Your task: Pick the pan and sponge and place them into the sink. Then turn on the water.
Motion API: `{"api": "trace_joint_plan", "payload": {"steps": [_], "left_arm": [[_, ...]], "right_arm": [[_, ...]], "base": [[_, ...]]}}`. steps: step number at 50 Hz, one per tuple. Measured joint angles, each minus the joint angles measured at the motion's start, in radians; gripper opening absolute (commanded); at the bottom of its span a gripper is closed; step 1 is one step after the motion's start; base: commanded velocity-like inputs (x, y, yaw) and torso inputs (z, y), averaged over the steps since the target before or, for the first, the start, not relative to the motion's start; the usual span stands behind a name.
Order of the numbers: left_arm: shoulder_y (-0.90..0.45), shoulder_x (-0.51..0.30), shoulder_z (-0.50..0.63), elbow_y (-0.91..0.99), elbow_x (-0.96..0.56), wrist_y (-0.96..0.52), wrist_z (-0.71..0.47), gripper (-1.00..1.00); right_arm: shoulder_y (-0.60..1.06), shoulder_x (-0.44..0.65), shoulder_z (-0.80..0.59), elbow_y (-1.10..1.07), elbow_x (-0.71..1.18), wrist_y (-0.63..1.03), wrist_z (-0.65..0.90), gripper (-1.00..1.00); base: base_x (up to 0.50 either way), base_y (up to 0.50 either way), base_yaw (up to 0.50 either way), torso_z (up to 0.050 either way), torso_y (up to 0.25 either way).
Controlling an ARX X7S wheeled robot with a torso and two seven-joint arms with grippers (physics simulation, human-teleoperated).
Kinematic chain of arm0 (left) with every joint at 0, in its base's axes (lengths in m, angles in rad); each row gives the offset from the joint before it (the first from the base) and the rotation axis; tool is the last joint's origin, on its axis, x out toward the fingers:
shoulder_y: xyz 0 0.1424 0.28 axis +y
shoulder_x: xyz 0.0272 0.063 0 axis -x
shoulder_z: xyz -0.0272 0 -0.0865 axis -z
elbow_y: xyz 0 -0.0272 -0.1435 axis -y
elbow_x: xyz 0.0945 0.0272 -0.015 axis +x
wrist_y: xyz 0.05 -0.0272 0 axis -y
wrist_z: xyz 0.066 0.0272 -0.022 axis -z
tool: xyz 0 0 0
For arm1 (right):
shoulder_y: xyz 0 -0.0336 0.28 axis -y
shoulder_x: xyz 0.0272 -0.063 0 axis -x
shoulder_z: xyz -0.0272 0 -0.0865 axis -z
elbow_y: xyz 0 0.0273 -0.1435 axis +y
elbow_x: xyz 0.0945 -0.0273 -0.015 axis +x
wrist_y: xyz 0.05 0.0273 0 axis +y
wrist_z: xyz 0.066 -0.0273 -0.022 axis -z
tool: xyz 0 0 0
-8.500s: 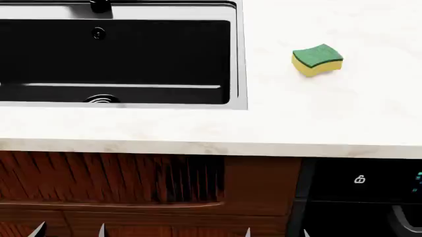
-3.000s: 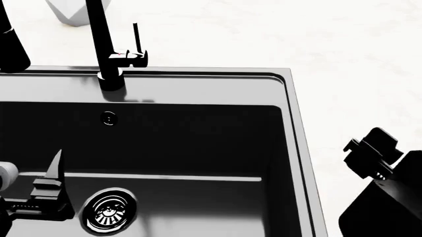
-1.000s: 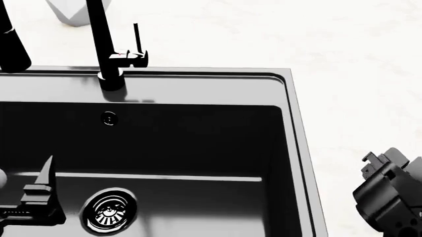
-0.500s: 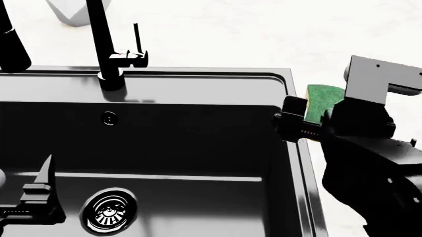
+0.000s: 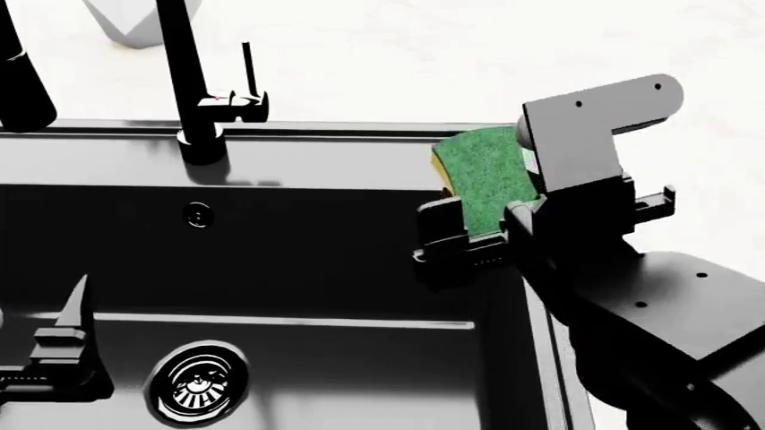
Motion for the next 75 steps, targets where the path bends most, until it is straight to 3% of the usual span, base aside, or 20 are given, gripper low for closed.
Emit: {"api": "trace_joint_plan", "payload": {"steps": [15, 45, 75], "left_arm": [[-0.016, -0.014, -0.013, 0.001, -0.016, -0.015, -0.004, 1.0], [-0.011, -0.044, -0.025, -0.004, -0.029, -0.006, -0.002, 1.0], [-0.015, -0.056, -0.005, -0.004, -0.036, -0.001, -0.009, 1.0]], "right_arm": [[-0.095, 0.061, -0.018, -0.132, 0.078, 0.018, -0.055, -1.0], [-0.234, 0.105, 0.025, -0.239, 0.107, -0.025, 0.002, -1.0], [-0.279, 0.11, 0.064, -0.226, 0.125, -0.049, 0.035, -1.0]], "base": [[0.0, 0.01, 0.0, 0.0, 0.0], [0.03, 0.38, 0.0, 0.0, 0.0], [0.07, 0.0, 0.0, 0.0, 0.0]]}}
